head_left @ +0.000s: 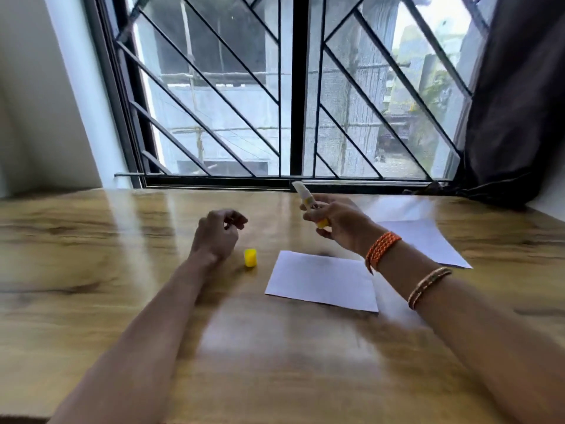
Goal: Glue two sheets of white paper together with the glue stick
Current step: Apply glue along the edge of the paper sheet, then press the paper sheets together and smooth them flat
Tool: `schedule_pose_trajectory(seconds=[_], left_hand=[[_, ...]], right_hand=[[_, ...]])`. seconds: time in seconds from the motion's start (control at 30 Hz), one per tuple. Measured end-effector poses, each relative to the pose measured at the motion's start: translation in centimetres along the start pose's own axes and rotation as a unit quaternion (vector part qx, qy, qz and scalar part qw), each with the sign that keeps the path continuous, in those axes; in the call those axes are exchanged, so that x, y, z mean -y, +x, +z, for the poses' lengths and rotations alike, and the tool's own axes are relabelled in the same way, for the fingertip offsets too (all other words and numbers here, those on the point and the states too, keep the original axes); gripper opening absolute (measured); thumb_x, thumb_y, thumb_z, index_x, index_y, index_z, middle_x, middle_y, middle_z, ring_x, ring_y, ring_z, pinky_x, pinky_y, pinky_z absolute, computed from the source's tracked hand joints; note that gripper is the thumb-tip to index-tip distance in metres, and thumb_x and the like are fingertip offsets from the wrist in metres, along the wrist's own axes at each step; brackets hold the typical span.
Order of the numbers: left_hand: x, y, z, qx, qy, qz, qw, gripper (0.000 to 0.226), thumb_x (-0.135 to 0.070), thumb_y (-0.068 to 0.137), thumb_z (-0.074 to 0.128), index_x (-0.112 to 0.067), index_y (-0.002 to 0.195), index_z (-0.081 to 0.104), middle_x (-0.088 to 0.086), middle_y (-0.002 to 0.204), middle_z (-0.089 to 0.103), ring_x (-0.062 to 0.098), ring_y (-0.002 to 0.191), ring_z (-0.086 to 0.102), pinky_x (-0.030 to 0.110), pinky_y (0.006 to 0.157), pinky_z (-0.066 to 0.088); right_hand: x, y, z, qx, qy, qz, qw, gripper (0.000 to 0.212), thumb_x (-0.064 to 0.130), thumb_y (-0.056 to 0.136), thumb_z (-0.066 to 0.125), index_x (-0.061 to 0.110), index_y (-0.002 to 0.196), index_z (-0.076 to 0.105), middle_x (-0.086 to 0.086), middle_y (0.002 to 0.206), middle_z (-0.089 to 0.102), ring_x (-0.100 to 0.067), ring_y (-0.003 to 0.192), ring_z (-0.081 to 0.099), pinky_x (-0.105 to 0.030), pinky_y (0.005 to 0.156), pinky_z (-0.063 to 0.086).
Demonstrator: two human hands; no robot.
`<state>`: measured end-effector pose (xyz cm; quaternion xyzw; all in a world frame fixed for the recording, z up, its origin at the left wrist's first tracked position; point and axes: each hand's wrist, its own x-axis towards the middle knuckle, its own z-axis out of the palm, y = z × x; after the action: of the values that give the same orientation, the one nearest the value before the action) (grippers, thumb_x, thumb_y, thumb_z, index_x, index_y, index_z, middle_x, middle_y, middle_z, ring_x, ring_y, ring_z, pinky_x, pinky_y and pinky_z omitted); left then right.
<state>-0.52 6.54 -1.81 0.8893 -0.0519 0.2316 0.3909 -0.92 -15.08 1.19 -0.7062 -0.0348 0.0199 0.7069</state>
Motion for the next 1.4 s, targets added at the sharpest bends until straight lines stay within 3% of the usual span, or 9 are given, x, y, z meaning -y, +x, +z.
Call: schedule_pose_trajectory(seconds=[0.17, 0.37, 0.5, 0.6, 0.73, 0.87, 1.1, 1.27, 1.4], left_hand=[[2.2, 1.3, -0.3, 0.012, -0.040, -0.058, 0.997, 0.037, 0.007, 0.077, 0.042, -0.013, 0.087, 0.071, 0.006, 0.087, 0.071, 0.016, 0.073, 0.058, 0.017, 0.069, 0.039], [2.8, 1.5, 0.1, 0.038, -0.029, -0.062, 0.997, 0.036, 0.003, 0.075, 0.043, -0.017, 0.079, 0.073, 0.002, 0.078, 0.070, 0.019, 0.083, 0.064, 0.025, 0.078, 0.049], [3.0, 1.7, 0.0, 0.038, -0.027, -0.061, 0.997, 0.033, 0.001, 0.073, 0.046, -0.016, 0.078, 0.074, 0.007, 0.083, 0.073, 0.020, 0.085, 0.067, 0.029, 0.081, 0.052], [3.4, 2.0, 0.2, 0.023, 0.004, -0.070, 0.997, 0.032, -0.004, 0.076, 0.046, -0.019, 0.083, 0.073, 0.009, 0.092, 0.074, 0.025, 0.093, 0.067, 0.036, 0.088, 0.051], [3.7, 2.2, 0.3, -0.020, 0.067, -0.106, 0.992, 0.031, -0.013, 0.079, 0.046, -0.026, 0.089, 0.072, 0.003, 0.098, 0.073, 0.024, 0.106, 0.060, 0.037, 0.093, 0.044], [3.7, 2.3, 0.5, -0.023, 0.079, -0.116, 0.990, 0.031, -0.013, 0.079, 0.045, -0.026, 0.089, 0.071, 0.002, 0.099, 0.073, 0.025, 0.107, 0.058, 0.034, 0.089, 0.035], [3.6, 2.4, 0.7, -0.028, 0.087, -0.117, 0.989, 0.029, -0.012, 0.079, 0.046, -0.026, 0.087, 0.070, 0.003, 0.101, 0.071, 0.026, 0.106, 0.058, 0.033, 0.083, 0.029], [3.6, 2.4, 0.8, -0.030, 0.094, -0.114, 0.989, 0.029, -0.012, 0.079, 0.045, -0.026, 0.085, 0.070, 0.003, 0.099, 0.071, 0.026, 0.104, 0.059, 0.033, 0.079, 0.024], [3.6, 2.2, 0.6, -0.028, 0.107, -0.107, 0.988, 0.029, -0.012, 0.079, 0.045, -0.024, 0.088, 0.070, 0.004, 0.100, 0.071, 0.026, 0.105, 0.058, 0.035, 0.083, 0.026]], right_hand=[[-0.5, 3.4, 4.8, 0.016, 0.049, -0.045, 0.998, 0.059, -0.025, 0.077, 0.052, 0.000, 0.129, 0.042, -0.011, 0.086, 0.064, -0.019, 0.079, 0.062, -0.025, 0.067, 0.046], [-2.1, 6.8, 8.6, 0.050, 0.033, -0.060, 0.996, 0.059, -0.029, 0.073, 0.048, 0.003, 0.122, 0.040, -0.020, 0.092, 0.065, -0.029, 0.095, 0.061, -0.030, 0.065, 0.045], [-3.0, 8.3, 10.1, 0.054, 0.037, -0.056, 0.996, 0.048, -0.028, 0.073, 0.049, 0.009, 0.103, 0.042, -0.015, 0.084, 0.066, -0.031, 0.095, 0.063, -0.030, 0.065, 0.049], [-3.7, 9.0, 10.8, 0.060, 0.024, -0.051, 0.997, 0.047, -0.026, 0.075, 0.050, 0.009, 0.104, 0.038, -0.020, 0.093, 0.067, -0.038, 0.101, 0.063, -0.032, 0.063, 0.048], [-4.4, 9.7, 11.2, 0.054, 0.011, -0.053, 0.997, 0.046, -0.025, 0.076, 0.051, 0.009, 0.104, 0.036, -0.028, 0.109, 0.065, -0.031, 0.097, 0.064, -0.028, 0.057, 0.049], [-4.5, 10.3, 11.2, 0.053, -0.002, -0.060, 0.997, 0.045, -0.025, 0.076, 0.052, 0.012, 0.097, 0.035, -0.028, 0.108, 0.065, -0.035, 0.104, 0.064, -0.027, 0.060, 0.051], [-4.7, 10.7, 10.7, 0.069, -0.037, -0.055, 0.995, 0.047, -0.023, 0.077, 0.052, 0.018, 0.093, 0.035, -0.017, 0.095, 0.064, -0.018, 0.088, 0.065, -0.022, 0.056, 0.053], [-4.6, 10.7, 10.5, 0.081, -0.061, -0.061, 0.993, 0.058, -0.023, 0.075, 0.055, 0.010, 0.117, 0.033, -0.012, 0.088, 0.064, -0.021, 0.091, 0.064, -0.024, 0.057, 0.053], [-4.5, 10.8, 10.6, 0.083, -0.065, -0.059, 0.993, 0.073, -0.018, 0.073, 0.064, 0.008, 0.131, 0.029, -0.011, 0.089, 0.063, -0.018, 0.088, 0.063, -0.030, 0.071, 0.056]])
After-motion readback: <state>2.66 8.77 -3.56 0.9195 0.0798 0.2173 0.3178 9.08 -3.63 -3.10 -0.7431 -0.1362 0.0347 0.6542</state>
